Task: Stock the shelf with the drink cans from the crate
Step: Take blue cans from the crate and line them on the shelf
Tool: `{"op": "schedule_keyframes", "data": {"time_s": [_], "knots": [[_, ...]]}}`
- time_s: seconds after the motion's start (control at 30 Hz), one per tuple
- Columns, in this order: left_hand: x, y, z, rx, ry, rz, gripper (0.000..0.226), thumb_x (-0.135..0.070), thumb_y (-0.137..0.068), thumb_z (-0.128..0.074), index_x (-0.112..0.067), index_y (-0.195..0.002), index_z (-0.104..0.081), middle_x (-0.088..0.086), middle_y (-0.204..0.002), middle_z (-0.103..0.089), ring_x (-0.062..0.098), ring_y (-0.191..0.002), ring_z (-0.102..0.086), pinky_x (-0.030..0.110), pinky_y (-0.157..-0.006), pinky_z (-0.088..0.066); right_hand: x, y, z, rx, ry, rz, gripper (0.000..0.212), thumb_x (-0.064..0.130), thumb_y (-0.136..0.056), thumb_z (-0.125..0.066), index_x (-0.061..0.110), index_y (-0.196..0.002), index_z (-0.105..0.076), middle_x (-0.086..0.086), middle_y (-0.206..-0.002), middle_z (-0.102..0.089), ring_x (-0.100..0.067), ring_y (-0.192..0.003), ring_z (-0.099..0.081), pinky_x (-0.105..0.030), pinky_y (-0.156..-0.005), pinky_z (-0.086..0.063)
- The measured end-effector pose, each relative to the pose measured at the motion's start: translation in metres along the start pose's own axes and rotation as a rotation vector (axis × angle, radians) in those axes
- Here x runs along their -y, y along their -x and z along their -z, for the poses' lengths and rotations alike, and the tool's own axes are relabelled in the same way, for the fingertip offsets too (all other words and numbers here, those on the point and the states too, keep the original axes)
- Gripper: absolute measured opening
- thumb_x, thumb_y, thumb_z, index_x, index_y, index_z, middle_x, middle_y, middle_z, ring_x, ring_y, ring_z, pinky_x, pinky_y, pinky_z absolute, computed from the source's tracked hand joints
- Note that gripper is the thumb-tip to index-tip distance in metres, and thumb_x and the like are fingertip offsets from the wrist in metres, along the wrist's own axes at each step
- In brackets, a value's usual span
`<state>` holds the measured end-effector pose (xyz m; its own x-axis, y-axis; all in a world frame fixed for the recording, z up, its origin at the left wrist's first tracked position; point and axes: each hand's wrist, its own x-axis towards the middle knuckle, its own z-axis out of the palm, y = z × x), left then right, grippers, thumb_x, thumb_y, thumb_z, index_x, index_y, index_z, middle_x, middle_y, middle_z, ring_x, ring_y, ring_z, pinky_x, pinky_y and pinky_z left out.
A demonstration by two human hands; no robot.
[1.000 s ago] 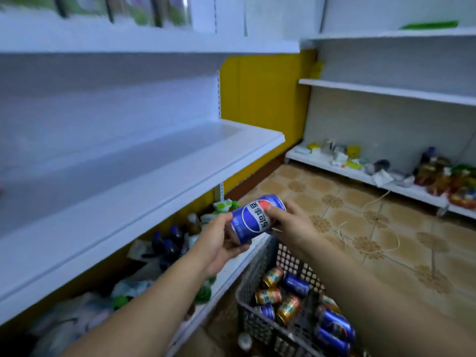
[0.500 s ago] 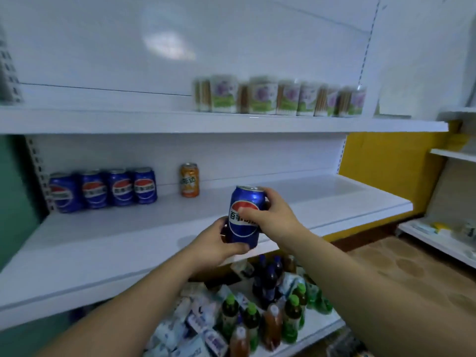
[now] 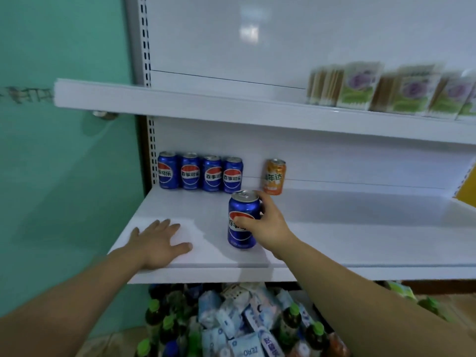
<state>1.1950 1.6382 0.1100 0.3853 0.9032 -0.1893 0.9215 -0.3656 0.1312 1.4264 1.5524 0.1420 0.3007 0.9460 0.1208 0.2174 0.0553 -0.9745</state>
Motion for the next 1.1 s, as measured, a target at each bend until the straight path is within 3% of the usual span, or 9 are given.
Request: {"op": "schedule_keyframes", "data": {"time_s": [0.33,0.47,0.57,0.73,0.97,1.1], "knots": [[0.006,-0.007,-0.01,-0.09,-0.025,-0.009,0.084,-0.078,-0.083,-0.021,-0.033,-0.152,-0.003,-0.007,-0.161,0.007,0.014,-0.148,0.007,0.053,-0.117,0.004,0.007,-0.09,-0.08,0.106,0.053,0.045,0.082,0.014,-0.076,-0.08,0.029,-0.143,-0.036,0.005,-0.141,-0.045,-0.017,-0.128,-0.046,-0.038,-0.104,-0.043],[0.008,-0.007,-0.011,-0.099,-0.011,-0.015,0.083,-0.077,-0.083,-0.022,-0.033,-0.152,-0.003,-0.008,-0.161,0.008,0.013,-0.147,0.009,0.052,-0.118,0.005,0.007,-0.118,-0.115,0.179,0.08,0.103,0.076,0.018,-0.079,-0.078,0.029,-0.142,-0.038,0.007,-0.141,-0.048,-0.01,-0.123,-0.045,-0.031,-0.103,-0.039],[0.009,-0.007,-0.012,-0.098,0.0,-0.014,0.083,-0.077,-0.084,-0.023,-0.033,-0.151,-0.002,-0.008,-0.16,0.01,0.013,-0.147,0.011,0.052,-0.118,0.006,0.005,-0.136,-0.139,0.203,0.122,0.132,0.079,0.025,-0.079,-0.078,0.029,-0.146,-0.035,0.004,-0.145,-0.047,-0.017,-0.13,-0.045,-0.04,-0.109,-0.039],[0.01,-0.008,-0.013,-0.109,0.033,-0.015,0.085,-0.079,-0.081,-0.024,-0.035,-0.151,-0.003,-0.009,-0.16,0.008,0.011,-0.147,0.011,0.051,-0.118,0.007,0.009,-0.156,-0.161,0.205,0.168,0.189,0.07,0.018,-0.084,-0.073,0.023,-0.144,-0.036,0.001,-0.143,-0.047,-0.017,-0.13,-0.044,-0.027,-0.099,-0.035],[0.011,-0.009,-0.014,-0.117,0.062,-0.019,0.084,-0.079,-0.08,-0.027,-0.037,-0.15,-0.005,-0.011,-0.16,0.008,0.01,-0.147,0.011,0.051,-0.117,0.008,0.003,-0.179,-0.185,0.136,0.223,0.221,0.069,0.02,-0.085,-0.072,0.021,-0.144,-0.037,-0.002,-0.146,-0.044,-0.022,-0.134,-0.042,-0.04,-0.109,-0.038],[0.012,-0.01,-0.015,-0.114,0.058,-0.012,0.084,-0.078,-0.081,-0.028,-0.036,-0.15,-0.005,-0.011,-0.16,0.007,0.01,-0.146,0.012,0.052,-0.117,0.008,0.001,-0.185,-0.189,0.11,0.27,0.233,0.072,0.023,-0.086,-0.071,0.02,-0.147,-0.033,-0.001,-0.148,-0.042,-0.022,-0.135,-0.04,-0.039,-0.109,-0.037]]}}
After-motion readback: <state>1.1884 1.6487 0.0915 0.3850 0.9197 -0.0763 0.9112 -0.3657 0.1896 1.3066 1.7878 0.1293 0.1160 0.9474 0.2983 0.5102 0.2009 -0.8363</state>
